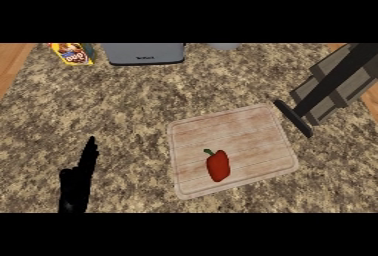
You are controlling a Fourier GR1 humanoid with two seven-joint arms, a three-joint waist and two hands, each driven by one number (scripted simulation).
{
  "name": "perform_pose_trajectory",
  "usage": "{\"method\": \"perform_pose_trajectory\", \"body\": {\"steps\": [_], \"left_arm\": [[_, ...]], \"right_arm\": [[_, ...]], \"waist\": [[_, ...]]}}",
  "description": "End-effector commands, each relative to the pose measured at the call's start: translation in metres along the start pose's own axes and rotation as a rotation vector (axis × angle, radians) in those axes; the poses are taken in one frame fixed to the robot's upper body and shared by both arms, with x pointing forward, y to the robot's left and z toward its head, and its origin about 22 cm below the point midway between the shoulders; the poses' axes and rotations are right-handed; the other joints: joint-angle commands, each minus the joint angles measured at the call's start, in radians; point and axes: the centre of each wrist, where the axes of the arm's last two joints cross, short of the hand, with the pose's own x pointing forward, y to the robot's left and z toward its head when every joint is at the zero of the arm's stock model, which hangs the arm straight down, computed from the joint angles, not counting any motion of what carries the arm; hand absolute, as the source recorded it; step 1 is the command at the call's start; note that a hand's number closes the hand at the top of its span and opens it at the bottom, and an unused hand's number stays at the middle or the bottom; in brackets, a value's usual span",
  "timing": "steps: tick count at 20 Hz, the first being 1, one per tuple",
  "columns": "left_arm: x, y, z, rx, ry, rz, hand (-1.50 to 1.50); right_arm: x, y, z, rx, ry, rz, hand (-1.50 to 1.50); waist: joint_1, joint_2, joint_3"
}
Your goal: Pick the sweet potato from the cutting board and place it in the tiered basket
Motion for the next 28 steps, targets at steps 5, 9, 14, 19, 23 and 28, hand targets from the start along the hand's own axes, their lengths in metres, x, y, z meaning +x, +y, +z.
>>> {"method": "perform_pose_trajectory", "body": {"steps": [5,9,14,19,23,28], "left_arm": [[0.005,-0.012,-0.004,-0.036,-0.003,0.013,0.00],[0.011,-0.009,-0.003,-0.054,-0.006,-0.010,0.00],[0.010,-0.023,-0.003,-0.072,-0.029,-0.004,0.00],[0.012,-0.029,-0.015,-0.060,-0.028,0.011,0.00],[0.009,0.003,-0.001,-0.060,-0.034,0.019,0.00],[0.024,-0.024,-0.016,-0.082,-0.014,0.018,0.00]], "right_arm": [[0.031,-0.083,-0.030,-0.047,0.057,0.038,1.50],[0.041,-0.108,-0.068,-0.033,0.110,0.025,1.50],[0.065,-0.117,-0.096,-0.020,0.163,0.035,1.50],[0.083,-0.114,-0.122,0.013,0.166,0.014,1.50],[0.090,-0.089,-0.146,0.069,0.147,0.034,1.50],[0.097,-0.070,-0.177,0.119,0.123,0.077,1.50]], "waist": [[0.027,0.007,-0.002],[0.054,0.013,0.000],[0.073,0.022,0.001],[0.066,0.025,0.003],[0.076,0.025,0.004],[0.072,0.028,0.005]]}}
